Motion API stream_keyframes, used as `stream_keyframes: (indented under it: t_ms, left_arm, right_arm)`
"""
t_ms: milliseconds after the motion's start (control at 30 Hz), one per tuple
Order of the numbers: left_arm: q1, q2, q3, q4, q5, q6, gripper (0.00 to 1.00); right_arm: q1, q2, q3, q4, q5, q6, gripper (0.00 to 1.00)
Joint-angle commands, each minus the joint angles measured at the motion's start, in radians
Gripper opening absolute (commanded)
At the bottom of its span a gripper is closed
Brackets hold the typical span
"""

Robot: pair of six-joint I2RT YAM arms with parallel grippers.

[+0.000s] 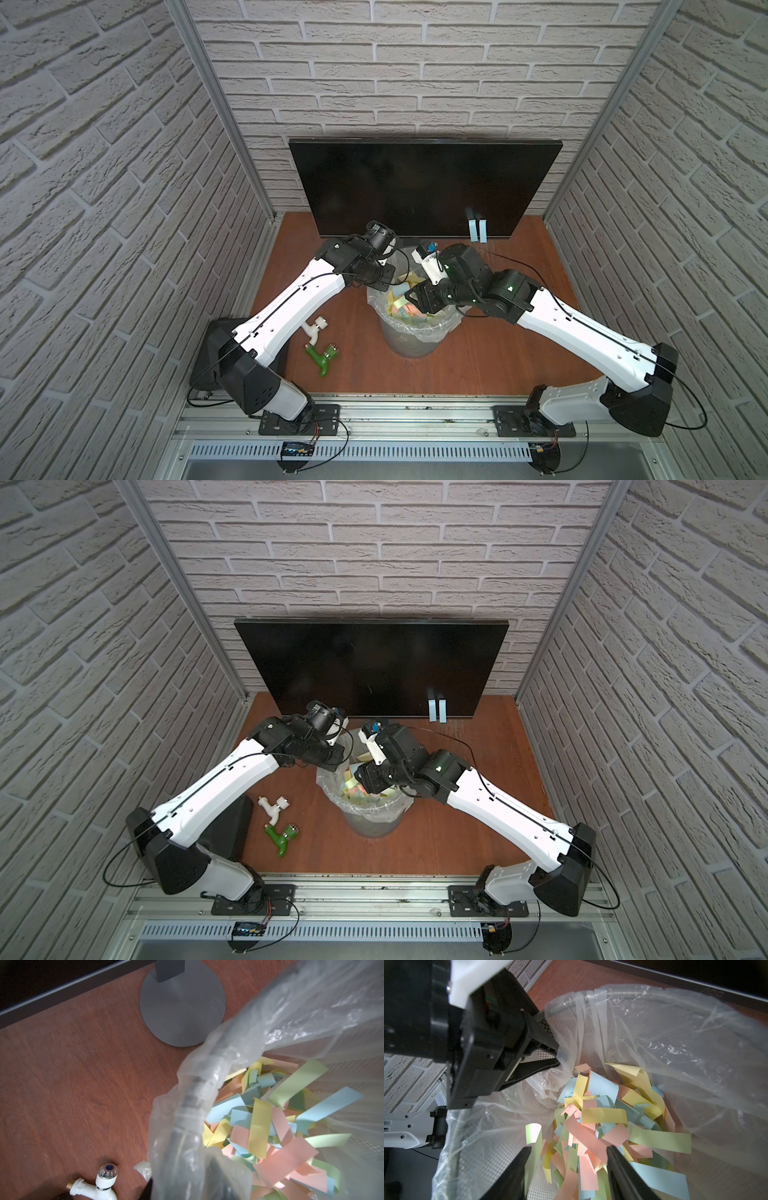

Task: Remove the sticky note from the monitor
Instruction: Place the sticky note in the trash bin.

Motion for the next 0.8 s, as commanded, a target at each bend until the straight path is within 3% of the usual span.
stream_keyframes:
  t_ms: [0, 400, 633, 767]
  left_arm:
    - [-0.004, -0.028, -0.011, 0.025, 0.001, -0.009, 0.34]
    - [-0.004, -0.029, -0.019, 0.026, -0.001, -0.007, 0.34]
    - [-0.004, -0.027, -0.019, 0.028, 0.000, -0.007, 0.34]
    - [-0.004, -0.025, -0.017, 0.029, 0.000, -0.007, 0.34]
  right_arm:
    - [0.007, 0.045, 0.025, -0.008, 0.032, -0.018, 0.61]
    - [0.021, 0.078, 0.081, -0.090, 0.295, -0.043, 0.63]
    - [0.023, 0.042, 0.075, -0.069, 0.308, -0.050, 0.63]
    - [0.023, 0.002, 0.064, -0.017, 0.239, -0.054, 0.63]
